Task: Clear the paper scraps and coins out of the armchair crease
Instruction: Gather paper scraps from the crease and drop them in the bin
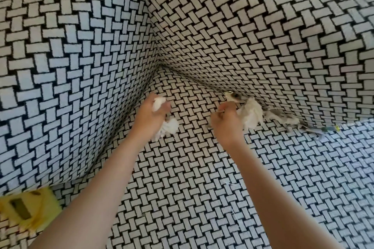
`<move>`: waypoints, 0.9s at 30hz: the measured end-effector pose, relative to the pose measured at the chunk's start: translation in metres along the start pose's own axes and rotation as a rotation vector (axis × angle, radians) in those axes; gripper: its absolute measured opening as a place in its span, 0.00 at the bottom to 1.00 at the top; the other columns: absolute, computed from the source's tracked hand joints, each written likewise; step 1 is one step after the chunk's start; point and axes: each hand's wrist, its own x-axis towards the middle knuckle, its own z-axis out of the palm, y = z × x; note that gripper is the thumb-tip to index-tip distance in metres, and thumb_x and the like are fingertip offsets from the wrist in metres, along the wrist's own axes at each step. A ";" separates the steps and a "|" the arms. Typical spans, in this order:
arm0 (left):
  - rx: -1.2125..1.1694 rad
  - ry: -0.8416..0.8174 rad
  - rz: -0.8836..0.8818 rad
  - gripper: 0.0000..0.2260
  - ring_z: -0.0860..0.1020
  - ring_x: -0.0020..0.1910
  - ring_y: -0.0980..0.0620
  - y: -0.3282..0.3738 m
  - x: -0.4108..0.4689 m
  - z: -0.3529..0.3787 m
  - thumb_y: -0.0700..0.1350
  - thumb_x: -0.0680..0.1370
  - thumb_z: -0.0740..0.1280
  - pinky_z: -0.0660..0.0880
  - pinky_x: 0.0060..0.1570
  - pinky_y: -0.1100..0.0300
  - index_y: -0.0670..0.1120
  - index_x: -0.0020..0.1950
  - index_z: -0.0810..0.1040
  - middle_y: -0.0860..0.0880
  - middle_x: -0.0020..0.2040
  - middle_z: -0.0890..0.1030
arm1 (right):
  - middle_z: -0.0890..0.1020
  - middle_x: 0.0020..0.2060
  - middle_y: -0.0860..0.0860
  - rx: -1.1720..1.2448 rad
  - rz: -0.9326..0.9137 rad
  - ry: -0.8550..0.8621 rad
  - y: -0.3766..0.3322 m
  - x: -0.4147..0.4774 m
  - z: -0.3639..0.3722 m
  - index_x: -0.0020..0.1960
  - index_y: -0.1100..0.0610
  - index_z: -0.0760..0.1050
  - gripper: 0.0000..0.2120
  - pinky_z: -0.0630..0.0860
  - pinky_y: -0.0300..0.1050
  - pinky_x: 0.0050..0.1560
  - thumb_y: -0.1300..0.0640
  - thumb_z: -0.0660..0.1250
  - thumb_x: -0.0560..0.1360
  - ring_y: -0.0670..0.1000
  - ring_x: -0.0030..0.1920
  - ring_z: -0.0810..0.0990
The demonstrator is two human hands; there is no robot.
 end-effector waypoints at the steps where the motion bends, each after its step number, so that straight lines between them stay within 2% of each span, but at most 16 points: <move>1: 0.045 -0.043 -0.010 0.06 0.74 0.33 0.56 -0.004 -0.007 -0.006 0.44 0.79 0.62 0.72 0.24 0.64 0.47 0.55 0.69 0.54 0.40 0.75 | 0.71 0.30 0.49 0.080 0.020 -0.056 -0.002 -0.005 0.005 0.55 0.59 0.63 0.06 0.65 0.31 0.21 0.65 0.55 0.78 0.44 0.26 0.67; 5: 0.326 -0.191 0.028 0.05 0.73 0.34 0.55 -0.025 -0.025 -0.011 0.45 0.77 0.64 0.68 0.24 0.66 0.51 0.51 0.70 0.51 0.45 0.75 | 0.71 0.28 0.47 0.249 0.115 -0.227 -0.001 -0.016 0.027 0.60 0.60 0.70 0.12 0.67 0.39 0.26 0.63 0.54 0.79 0.46 0.25 0.67; 7: 0.445 -0.195 0.058 0.10 0.72 0.36 0.57 -0.029 -0.029 -0.009 0.47 0.75 0.67 0.66 0.25 0.67 0.52 0.56 0.72 0.49 0.49 0.76 | 0.72 0.27 0.48 0.322 0.186 -0.226 -0.001 -0.019 0.031 0.56 0.60 0.75 0.12 0.69 0.36 0.24 0.61 0.55 0.80 0.46 0.23 0.69; 10: 0.634 -0.146 0.207 0.18 0.73 0.44 0.54 -0.035 -0.031 -0.002 0.48 0.72 0.70 0.69 0.32 0.65 0.51 0.61 0.73 0.48 0.56 0.77 | 0.72 0.28 0.52 0.469 0.275 -0.212 -0.001 -0.023 0.031 0.46 0.59 0.75 0.12 0.66 0.34 0.22 0.63 0.53 0.79 0.47 0.23 0.71; 12: 0.693 -0.094 0.282 0.16 0.75 0.48 0.52 -0.038 -0.032 0.001 0.43 0.72 0.71 0.68 0.40 0.64 0.48 0.59 0.76 0.48 0.54 0.77 | 0.72 0.28 0.52 0.593 0.350 -0.210 -0.002 -0.027 0.032 0.48 0.59 0.74 0.11 0.66 0.35 0.24 0.63 0.53 0.79 0.48 0.26 0.70; 14: 0.739 -0.081 0.336 0.14 0.76 0.50 0.49 -0.042 -0.032 0.001 0.38 0.72 0.70 0.65 0.42 0.64 0.46 0.57 0.77 0.48 0.52 0.77 | 0.72 0.28 0.51 0.680 0.413 -0.203 -0.002 -0.028 0.032 0.51 0.59 0.75 0.11 0.66 0.35 0.24 0.62 0.54 0.79 0.47 0.25 0.70; 17: 0.780 -0.107 0.377 0.14 0.74 0.50 0.50 -0.040 -0.035 0.002 0.36 0.73 0.67 0.65 0.44 0.65 0.43 0.59 0.76 0.47 0.54 0.75 | 0.72 0.28 0.52 0.690 0.460 -0.172 -0.004 -0.030 0.031 0.48 0.59 0.75 0.12 0.63 0.35 0.22 0.62 0.53 0.79 0.47 0.23 0.71; 19: 0.696 -0.105 0.334 0.12 0.73 0.46 0.53 -0.040 -0.036 0.000 0.36 0.74 0.66 0.67 0.42 0.68 0.43 0.58 0.75 0.47 0.54 0.75 | 0.72 0.28 0.53 0.763 0.524 -0.149 -0.006 -0.032 0.030 0.44 0.61 0.73 0.13 0.63 0.35 0.20 0.62 0.51 0.80 0.46 0.22 0.70; 20: 0.589 -0.082 0.272 0.10 0.73 0.42 0.54 -0.038 -0.036 -0.002 0.37 0.76 0.65 0.69 0.37 0.70 0.44 0.56 0.75 0.48 0.51 0.76 | 0.72 0.28 0.53 0.834 0.566 -0.140 -0.008 -0.033 0.030 0.42 0.61 0.71 0.13 0.63 0.34 0.19 0.61 0.51 0.80 0.46 0.21 0.70; 22: 0.255 0.008 0.100 0.04 0.72 0.35 0.55 -0.032 -0.038 -0.009 0.42 0.78 0.62 0.71 0.28 0.69 0.48 0.51 0.75 0.49 0.45 0.76 | 0.70 0.28 0.52 0.948 0.622 -0.114 -0.012 -0.033 0.028 0.40 0.60 0.69 0.13 0.63 0.33 0.18 0.60 0.51 0.80 0.45 0.22 0.68; 23: 0.070 0.065 0.003 0.04 0.72 0.34 0.55 -0.029 -0.041 -0.013 0.45 0.79 0.62 0.73 0.30 0.65 0.49 0.51 0.75 0.49 0.42 0.75 | 0.70 0.29 0.52 0.917 0.618 -0.107 -0.015 -0.034 0.028 0.40 0.60 0.69 0.13 0.63 0.33 0.17 0.60 0.51 0.80 0.45 0.24 0.68; 25: -0.166 0.136 -0.145 0.07 0.73 0.35 0.56 -0.027 -0.045 -0.021 0.46 0.79 0.61 0.74 0.32 0.60 0.48 0.55 0.74 0.51 0.39 0.75 | 0.71 0.30 0.51 0.647 0.518 -0.118 -0.016 -0.035 0.032 0.40 0.60 0.72 0.13 0.63 0.33 0.18 0.61 0.52 0.79 0.46 0.26 0.67; 27: -0.225 0.140 -0.196 0.06 0.74 0.36 0.55 -0.029 -0.052 -0.025 0.47 0.79 0.60 0.77 0.34 0.59 0.47 0.55 0.72 0.50 0.41 0.76 | 0.73 0.31 0.49 0.278 0.298 -0.164 -0.012 -0.040 0.037 0.48 0.60 0.76 0.12 0.64 0.33 0.21 0.61 0.54 0.79 0.45 0.27 0.67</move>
